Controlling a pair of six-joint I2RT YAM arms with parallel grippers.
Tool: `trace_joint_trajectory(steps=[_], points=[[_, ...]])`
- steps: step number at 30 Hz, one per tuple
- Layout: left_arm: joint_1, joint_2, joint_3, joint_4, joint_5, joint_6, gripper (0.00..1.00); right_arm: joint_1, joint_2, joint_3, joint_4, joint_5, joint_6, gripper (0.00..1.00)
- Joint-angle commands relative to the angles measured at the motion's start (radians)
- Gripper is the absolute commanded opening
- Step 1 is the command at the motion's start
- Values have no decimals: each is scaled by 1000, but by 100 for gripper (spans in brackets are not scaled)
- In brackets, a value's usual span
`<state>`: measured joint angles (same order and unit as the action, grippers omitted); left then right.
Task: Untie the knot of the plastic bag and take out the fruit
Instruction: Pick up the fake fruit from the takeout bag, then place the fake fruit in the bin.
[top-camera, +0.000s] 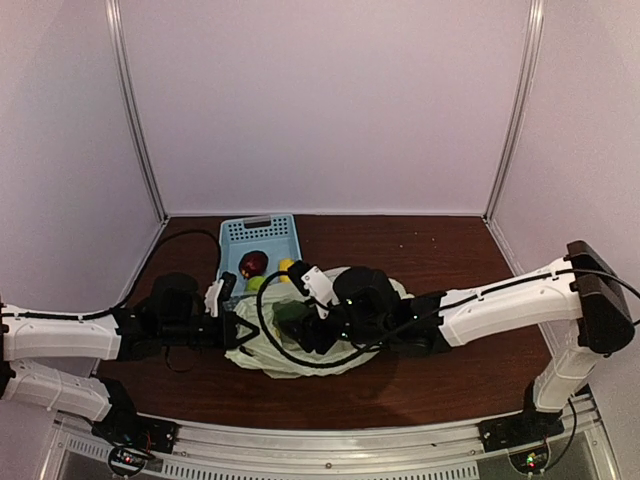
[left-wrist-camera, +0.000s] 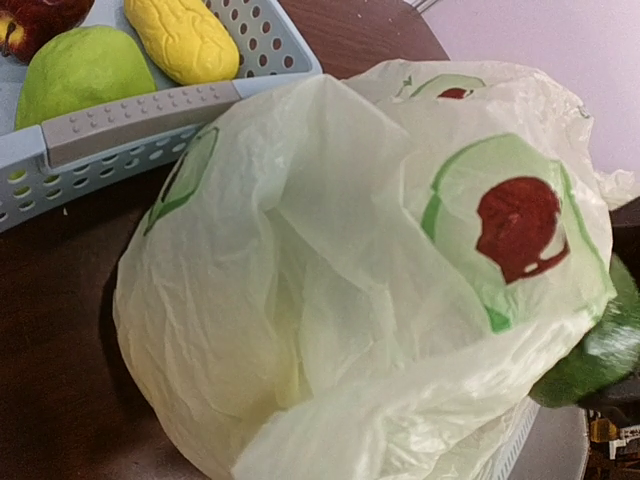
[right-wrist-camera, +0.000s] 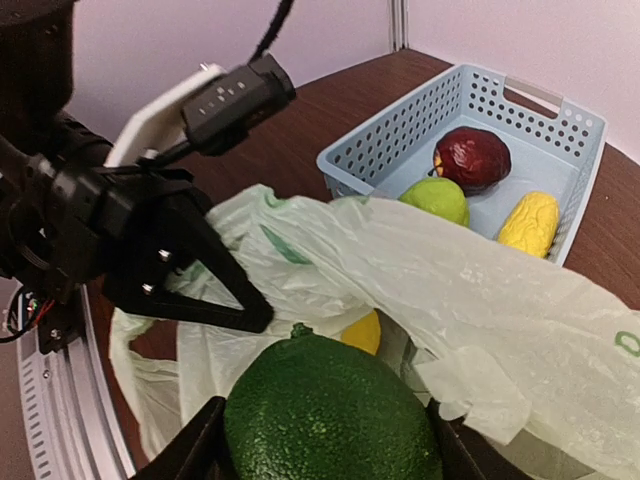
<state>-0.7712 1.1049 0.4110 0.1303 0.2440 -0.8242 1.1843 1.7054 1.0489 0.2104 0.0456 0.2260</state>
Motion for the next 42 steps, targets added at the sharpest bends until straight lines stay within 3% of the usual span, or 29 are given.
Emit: trace_joint_trajectory(steps=[1, 8, 19, 28, 42], points=[[10, -11, -20, 8, -4, 21, 0, 42, -116, -1, -43, 46, 27, 57], [13, -1, -12, 29, 55, 56, 0, 66, -196, 71, -60, 75, 24, 57], [15, -7, -44, 88, 99, 90, 0, 36, 29, 459, -340, 298, -53, 57], [15, 25, -20, 93, 147, 134, 0, -83, 308, 763, -453, 230, -57, 56], [15, 41, -33, 129, 190, 127, 0, -185, 581, 935, -436, 140, -51, 56]])
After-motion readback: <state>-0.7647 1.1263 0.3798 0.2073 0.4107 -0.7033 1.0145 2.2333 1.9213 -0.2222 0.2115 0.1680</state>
